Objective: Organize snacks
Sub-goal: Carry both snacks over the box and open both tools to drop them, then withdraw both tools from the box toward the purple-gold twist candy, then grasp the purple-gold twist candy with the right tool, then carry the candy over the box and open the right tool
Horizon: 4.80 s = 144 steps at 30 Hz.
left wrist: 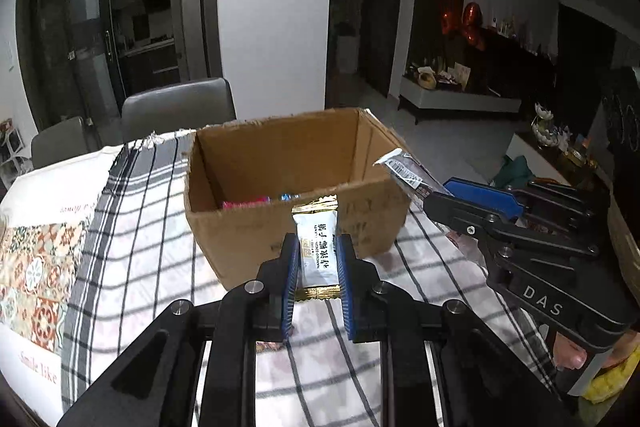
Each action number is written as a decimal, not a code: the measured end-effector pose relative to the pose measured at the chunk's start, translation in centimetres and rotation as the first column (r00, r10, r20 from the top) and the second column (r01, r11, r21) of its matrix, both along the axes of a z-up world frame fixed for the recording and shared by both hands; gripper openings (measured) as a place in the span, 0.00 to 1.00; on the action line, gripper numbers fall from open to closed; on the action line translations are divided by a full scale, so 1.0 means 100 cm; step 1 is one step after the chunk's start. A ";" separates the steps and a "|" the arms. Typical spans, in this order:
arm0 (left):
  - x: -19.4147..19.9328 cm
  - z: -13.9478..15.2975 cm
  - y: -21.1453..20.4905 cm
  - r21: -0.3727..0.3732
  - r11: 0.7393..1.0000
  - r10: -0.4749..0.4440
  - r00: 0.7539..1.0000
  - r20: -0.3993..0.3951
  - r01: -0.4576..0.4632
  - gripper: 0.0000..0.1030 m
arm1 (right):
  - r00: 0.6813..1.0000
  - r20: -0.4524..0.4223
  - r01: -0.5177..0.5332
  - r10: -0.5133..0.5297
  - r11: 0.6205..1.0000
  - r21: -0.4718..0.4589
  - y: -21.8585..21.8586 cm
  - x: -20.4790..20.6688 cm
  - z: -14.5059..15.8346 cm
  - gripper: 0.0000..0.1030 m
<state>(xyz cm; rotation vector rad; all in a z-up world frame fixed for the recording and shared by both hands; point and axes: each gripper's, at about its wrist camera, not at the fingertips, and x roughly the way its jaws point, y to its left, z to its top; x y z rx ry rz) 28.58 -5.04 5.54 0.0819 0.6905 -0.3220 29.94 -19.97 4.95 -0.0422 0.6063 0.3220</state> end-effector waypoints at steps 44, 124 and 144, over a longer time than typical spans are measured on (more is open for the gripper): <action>0.060 0.005 0.048 0.028 0.993 0.112 0.990 0.080 -0.115 0.52 | 0.998 0.055 -0.021 0.024 0.998 -0.057 0.039 0.069 0.004 0.37; -0.018 -0.108 0.096 0.082 0.966 0.255 0.957 -0.139 -0.246 0.53 | 0.922 -0.238 -0.341 0.306 0.932 -0.123 0.116 0.025 -0.123 0.31; 0.007 -0.028 0.057 0.086 0.984 0.154 0.988 0.027 -0.156 0.53 | 0.996 -0.024 -0.092 0.091 0.995 -0.036 0.052 0.024 -0.028 0.31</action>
